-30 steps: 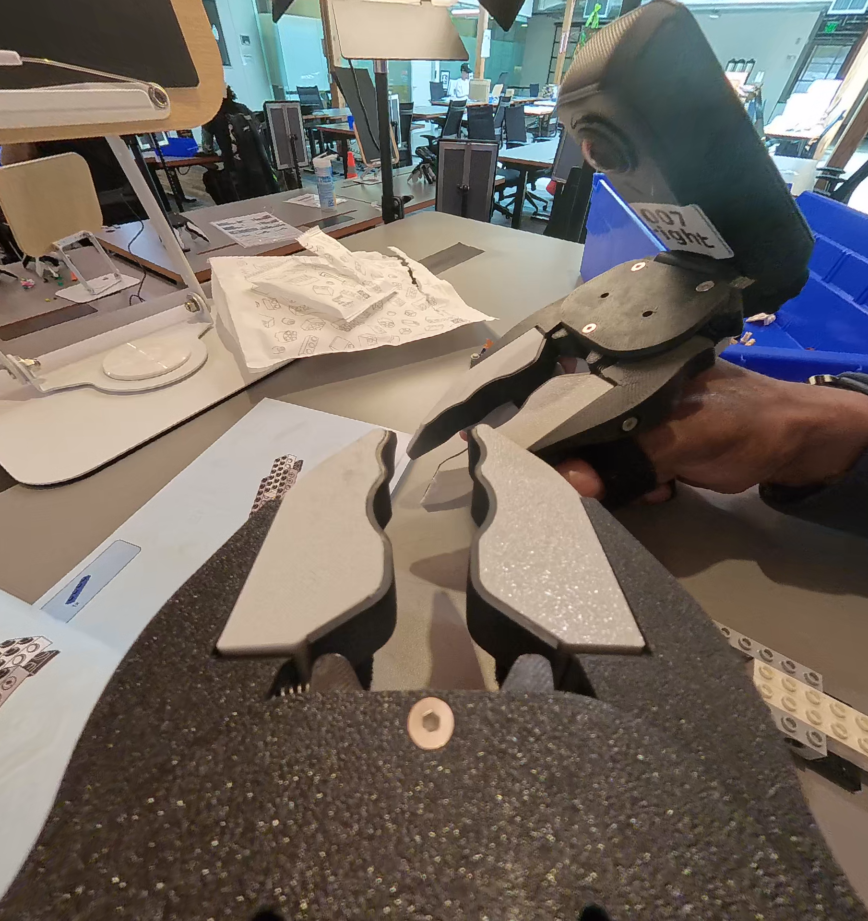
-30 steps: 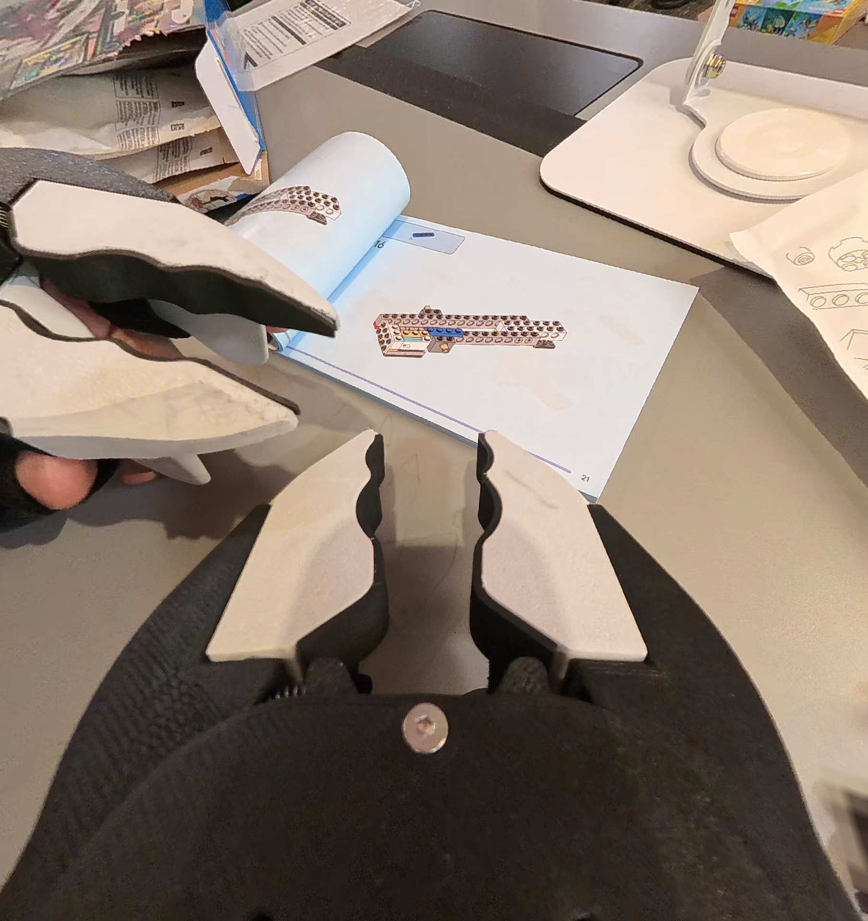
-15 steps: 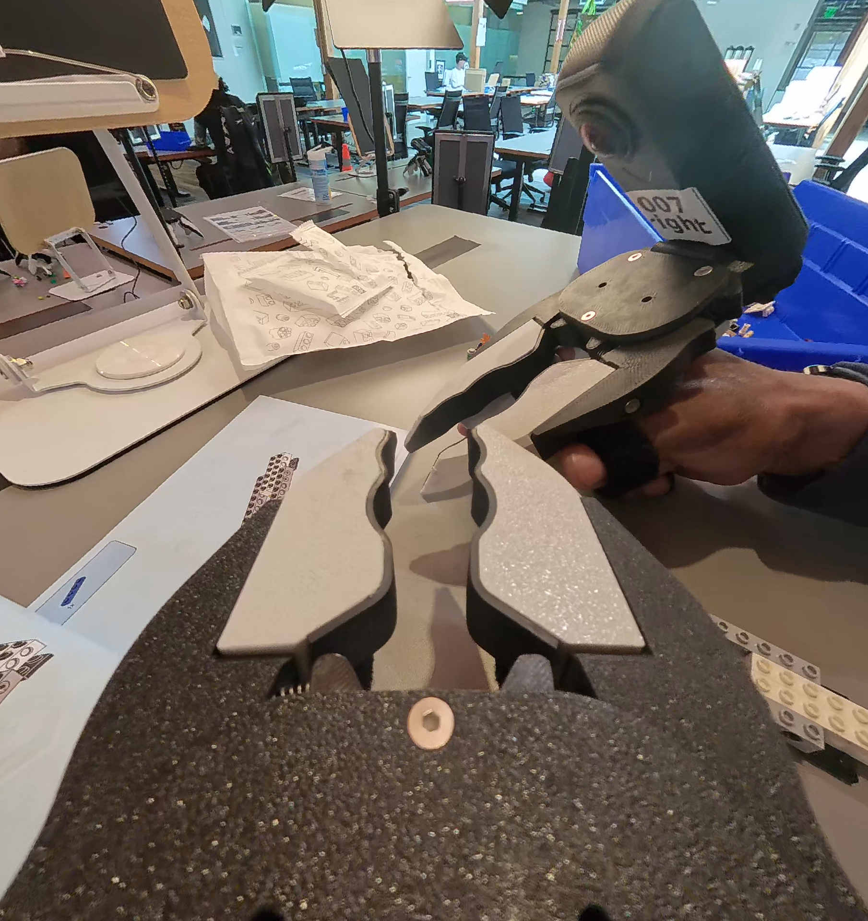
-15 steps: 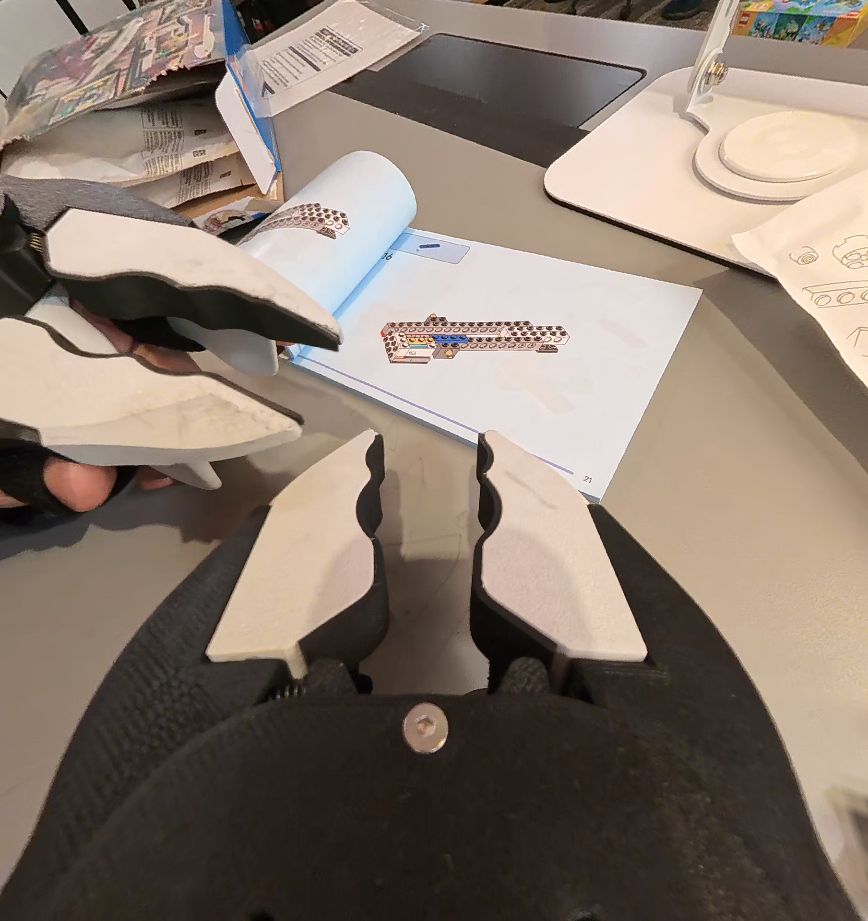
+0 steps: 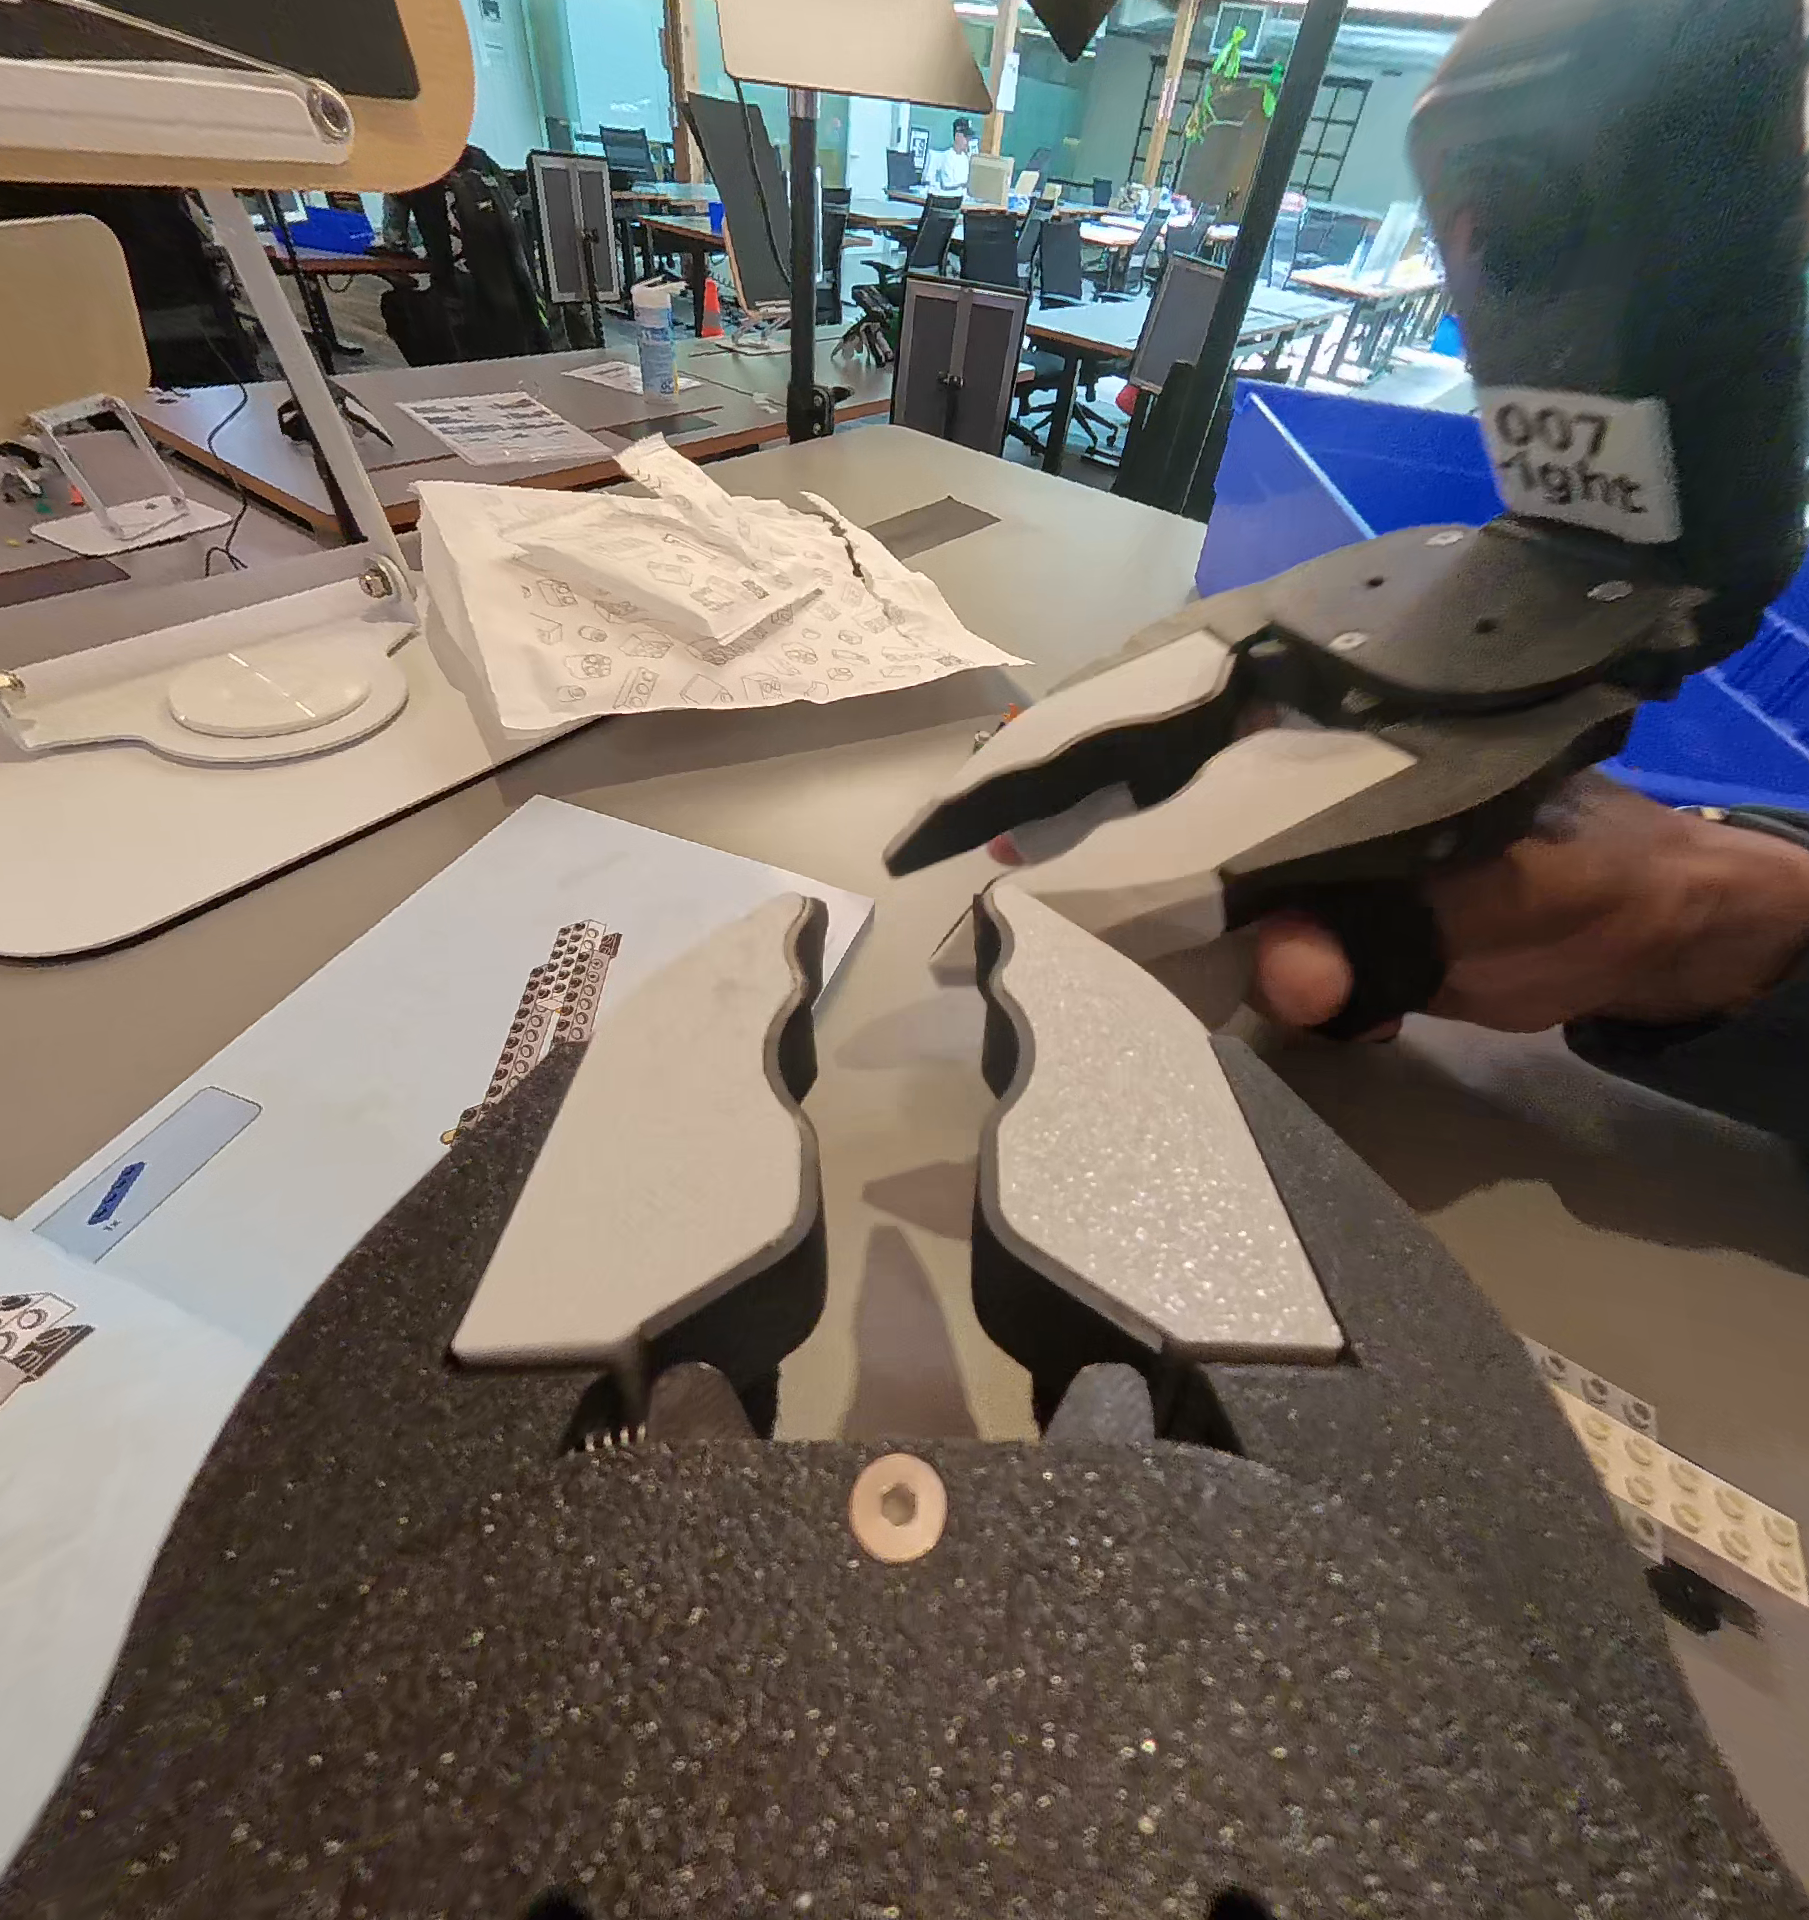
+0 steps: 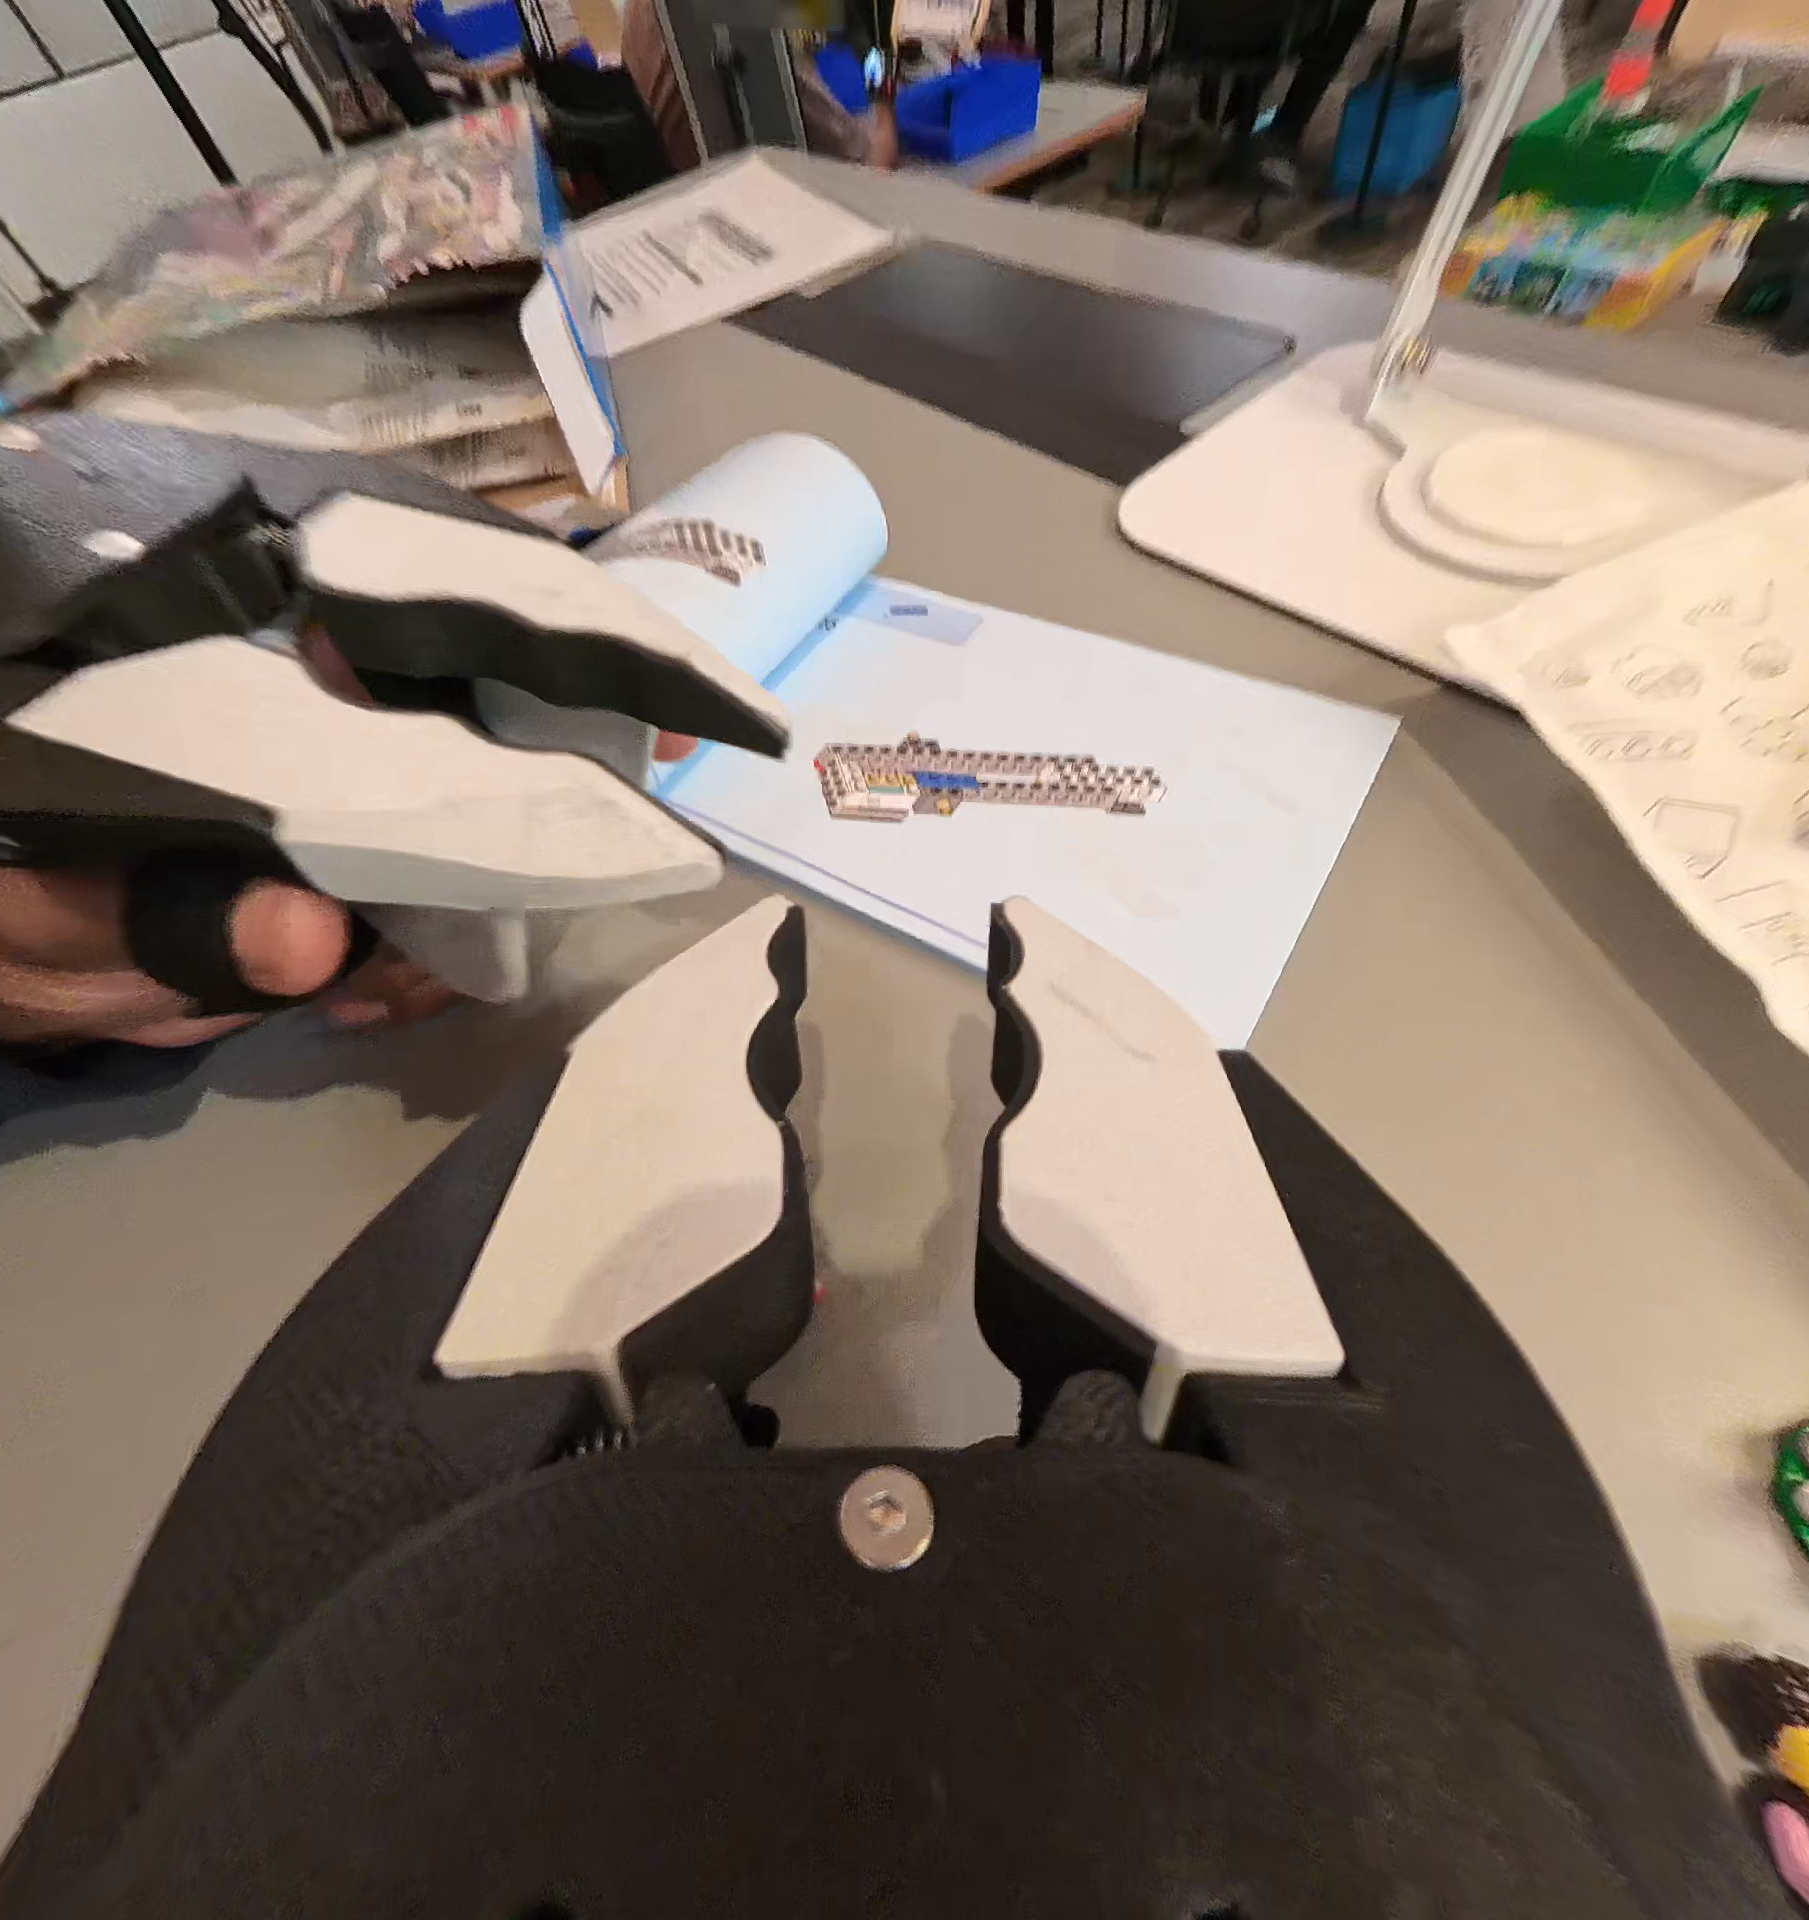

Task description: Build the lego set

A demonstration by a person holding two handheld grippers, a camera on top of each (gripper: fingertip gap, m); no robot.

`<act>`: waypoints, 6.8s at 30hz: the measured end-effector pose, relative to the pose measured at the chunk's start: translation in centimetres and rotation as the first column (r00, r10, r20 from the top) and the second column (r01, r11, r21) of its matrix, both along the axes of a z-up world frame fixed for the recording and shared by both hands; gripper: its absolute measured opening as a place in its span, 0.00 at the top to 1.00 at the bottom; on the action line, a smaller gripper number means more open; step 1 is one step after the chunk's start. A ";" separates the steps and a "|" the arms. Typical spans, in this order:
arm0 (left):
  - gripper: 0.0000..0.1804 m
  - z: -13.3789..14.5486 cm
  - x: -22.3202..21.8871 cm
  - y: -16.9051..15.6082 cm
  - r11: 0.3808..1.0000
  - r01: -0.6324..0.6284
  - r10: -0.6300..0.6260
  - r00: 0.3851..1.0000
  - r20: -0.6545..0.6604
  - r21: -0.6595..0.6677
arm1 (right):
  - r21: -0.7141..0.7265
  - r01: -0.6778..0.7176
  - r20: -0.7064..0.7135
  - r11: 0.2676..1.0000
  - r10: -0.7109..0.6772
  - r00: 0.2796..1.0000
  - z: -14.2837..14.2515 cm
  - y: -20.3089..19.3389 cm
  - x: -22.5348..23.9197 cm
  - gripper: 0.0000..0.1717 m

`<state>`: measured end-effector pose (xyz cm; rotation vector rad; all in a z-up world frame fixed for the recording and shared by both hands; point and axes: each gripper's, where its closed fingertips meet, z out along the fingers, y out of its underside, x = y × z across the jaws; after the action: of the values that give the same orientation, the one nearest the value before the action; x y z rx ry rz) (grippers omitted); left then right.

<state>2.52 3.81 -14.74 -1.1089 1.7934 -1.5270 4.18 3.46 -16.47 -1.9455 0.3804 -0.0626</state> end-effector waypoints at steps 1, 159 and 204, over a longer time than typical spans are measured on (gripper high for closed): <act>0.85 0.1 0.0 0.1 1.000 -0.002 0.002 1.000 0.000 -0.012 | 0.009 -0.003 0.009 1.000 0.003 1.000 1.3 -0.2 -0.3 0.81; 0.75 4.1 -9.5 0.0 0.597 0.674 -0.716 0.692 0.091 -0.435 | -0.304 -0.483 0.773 0.821 0.509 0.379 5.9 0.8 -11.6 0.95; 0.80 2.4 -8.9 0.3 0.709 0.658 -0.669 0.742 0.056 -0.252 | -0.630 -0.295 0.093 0.719 0.447 0.890 -6.0 -2.6 -8.1 0.85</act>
<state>-6.39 4.14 -12.39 -0.5946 2.2122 -2.2169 -3.87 0.91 -22.46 -2.5814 -0.2483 -0.1704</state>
